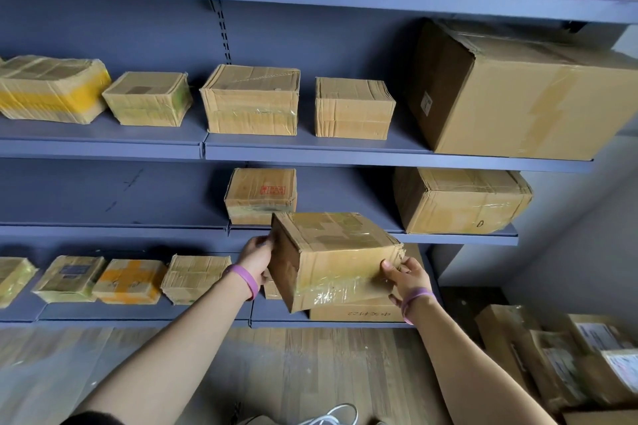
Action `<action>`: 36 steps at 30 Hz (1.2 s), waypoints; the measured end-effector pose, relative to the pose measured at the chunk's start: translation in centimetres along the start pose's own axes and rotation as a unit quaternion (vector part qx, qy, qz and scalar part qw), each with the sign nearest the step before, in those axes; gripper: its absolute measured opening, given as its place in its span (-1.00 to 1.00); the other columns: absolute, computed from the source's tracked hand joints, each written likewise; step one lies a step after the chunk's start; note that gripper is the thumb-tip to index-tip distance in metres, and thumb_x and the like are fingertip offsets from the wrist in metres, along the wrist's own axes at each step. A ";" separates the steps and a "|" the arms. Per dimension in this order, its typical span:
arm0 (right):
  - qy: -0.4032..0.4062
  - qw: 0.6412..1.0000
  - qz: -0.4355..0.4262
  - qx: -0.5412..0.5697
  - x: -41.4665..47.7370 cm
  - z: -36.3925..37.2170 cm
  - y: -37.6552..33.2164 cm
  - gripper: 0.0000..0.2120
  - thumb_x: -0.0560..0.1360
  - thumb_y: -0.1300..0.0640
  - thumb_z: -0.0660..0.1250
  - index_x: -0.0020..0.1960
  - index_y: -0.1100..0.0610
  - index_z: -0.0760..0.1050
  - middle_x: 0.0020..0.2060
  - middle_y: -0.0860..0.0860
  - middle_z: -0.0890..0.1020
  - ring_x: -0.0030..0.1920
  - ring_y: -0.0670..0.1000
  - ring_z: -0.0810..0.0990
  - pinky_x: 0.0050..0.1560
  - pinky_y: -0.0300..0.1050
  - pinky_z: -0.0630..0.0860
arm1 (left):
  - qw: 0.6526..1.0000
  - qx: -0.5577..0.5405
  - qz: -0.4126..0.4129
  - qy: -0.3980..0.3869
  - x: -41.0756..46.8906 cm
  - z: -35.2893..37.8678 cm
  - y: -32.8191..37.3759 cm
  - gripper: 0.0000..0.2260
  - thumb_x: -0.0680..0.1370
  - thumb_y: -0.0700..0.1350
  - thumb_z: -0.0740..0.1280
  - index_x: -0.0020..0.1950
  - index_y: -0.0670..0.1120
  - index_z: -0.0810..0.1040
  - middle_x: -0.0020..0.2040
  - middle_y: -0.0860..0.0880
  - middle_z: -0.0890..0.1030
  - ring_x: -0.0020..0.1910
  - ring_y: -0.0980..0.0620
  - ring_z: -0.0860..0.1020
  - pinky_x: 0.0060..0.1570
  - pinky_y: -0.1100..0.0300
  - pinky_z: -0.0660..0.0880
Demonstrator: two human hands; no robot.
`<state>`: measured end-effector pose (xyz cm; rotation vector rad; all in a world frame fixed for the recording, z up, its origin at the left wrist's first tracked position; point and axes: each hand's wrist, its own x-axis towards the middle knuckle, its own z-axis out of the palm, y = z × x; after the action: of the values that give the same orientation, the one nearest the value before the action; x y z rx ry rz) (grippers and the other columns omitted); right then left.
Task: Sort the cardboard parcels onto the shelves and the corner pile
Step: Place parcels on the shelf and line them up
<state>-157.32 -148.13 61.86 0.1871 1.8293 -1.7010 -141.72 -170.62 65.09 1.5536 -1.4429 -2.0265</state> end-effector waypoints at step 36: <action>-0.071 0.989 0.092 -0.097 -0.8 1.3 -1.4 -0.15 0.33 -0.47 0.34 0.37 0.13 0.40 0.25 0.10 0.55 0.17 0.17 0.57 0.23 0.17 0.52 | 0.972 0.148 0.135 -0.124 -1.0 -1.8 -1.1 -0.20 0.30 -0.48 0.44 0.29 0.27 0.37 0.24 -0.16 0.56 0.08 -0.18 0.59 0.04 -0.14 0.56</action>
<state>-156.93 -149.36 63.52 0.1442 1.7999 -1.3672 -139.39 -170.40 64.90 1.1429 -2.0071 -1.9634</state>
